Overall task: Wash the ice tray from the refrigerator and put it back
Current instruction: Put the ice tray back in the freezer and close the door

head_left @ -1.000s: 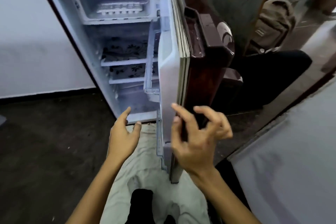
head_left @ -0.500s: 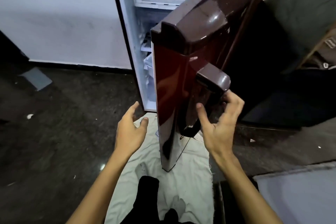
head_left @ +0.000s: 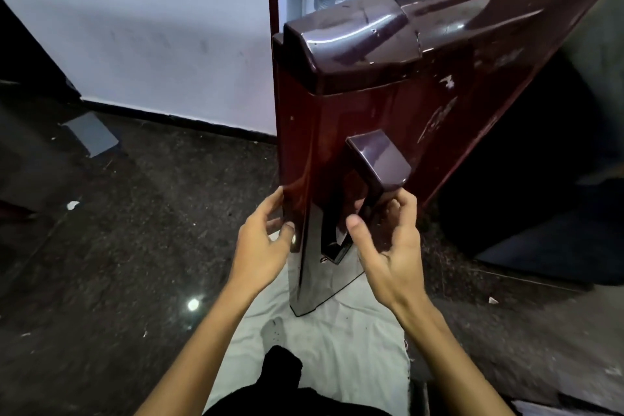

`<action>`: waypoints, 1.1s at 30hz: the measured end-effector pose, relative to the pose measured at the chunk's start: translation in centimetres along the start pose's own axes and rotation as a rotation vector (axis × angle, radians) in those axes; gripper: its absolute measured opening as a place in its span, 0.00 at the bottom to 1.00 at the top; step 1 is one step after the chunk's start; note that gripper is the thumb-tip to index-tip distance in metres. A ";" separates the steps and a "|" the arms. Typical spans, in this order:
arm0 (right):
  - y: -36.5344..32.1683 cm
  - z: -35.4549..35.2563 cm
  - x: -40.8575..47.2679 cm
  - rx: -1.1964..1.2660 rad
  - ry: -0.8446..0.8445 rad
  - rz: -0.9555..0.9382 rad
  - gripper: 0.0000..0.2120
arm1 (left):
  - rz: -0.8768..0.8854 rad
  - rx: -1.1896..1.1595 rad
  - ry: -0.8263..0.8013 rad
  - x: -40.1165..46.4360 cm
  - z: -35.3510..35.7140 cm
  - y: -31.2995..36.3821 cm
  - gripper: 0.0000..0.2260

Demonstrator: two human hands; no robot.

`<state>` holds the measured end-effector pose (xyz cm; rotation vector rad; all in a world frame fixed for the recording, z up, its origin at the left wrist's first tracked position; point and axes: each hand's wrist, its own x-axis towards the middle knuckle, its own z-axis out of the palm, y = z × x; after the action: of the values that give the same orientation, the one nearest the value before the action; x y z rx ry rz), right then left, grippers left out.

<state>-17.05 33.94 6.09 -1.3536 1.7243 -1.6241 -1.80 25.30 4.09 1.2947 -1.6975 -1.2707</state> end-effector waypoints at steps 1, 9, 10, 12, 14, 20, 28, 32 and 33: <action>-0.1 0.2 0.7 0.017 -0.040 0.010 0.18 | -0.003 0.006 -0.003 1.0 -0.5 -0.3 0.25; -0.8 2.7 7.3 0.126 -0.219 0.048 0.16 | -0.058 0.044 -0.124 6.5 -3.4 -1.7 0.25; -0.8 3.2 8.3 0.141 -0.227 0.042 0.18 | -0.065 0.053 -0.141 7.0 -3.6 -1.7 0.25; -1.0 4.0 10.0 0.140 -0.246 0.020 0.19 | -0.077 0.072 -0.173 7.7 -3.8 -1.9 0.24; -1.1 4.9 11.8 0.103 -0.250 0.009 0.17 | -0.075 0.098 -0.213 8.4 -3.9 -2.1 0.22; 0.0 7.9 16.8 0.020 -0.213 0.025 0.12 | 0.003 0.043 -0.272 13.4 -3.6 -1.5 0.24; 0.6 10.6 22.6 -0.025 -0.236 0.022 0.12 | 0.083 0.101 -0.144 21.4 -3.3 -1.0 0.10; 1.3 11.2 25.6 -0.055 -0.279 0.005 0.13 | 0.096 0.137 -0.098 23.9 -3.2 -1.1 0.10; 1.6 11.4 26.3 -0.059 -0.287 -0.003 0.13 | 0.097 0.145 -0.093 24.6 -3.2 -1.2 0.10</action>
<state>-20.01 5.70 10.11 -1.5335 1.6093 -1.3132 -6.08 0.88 2.52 1.2358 -1.9243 -1.1865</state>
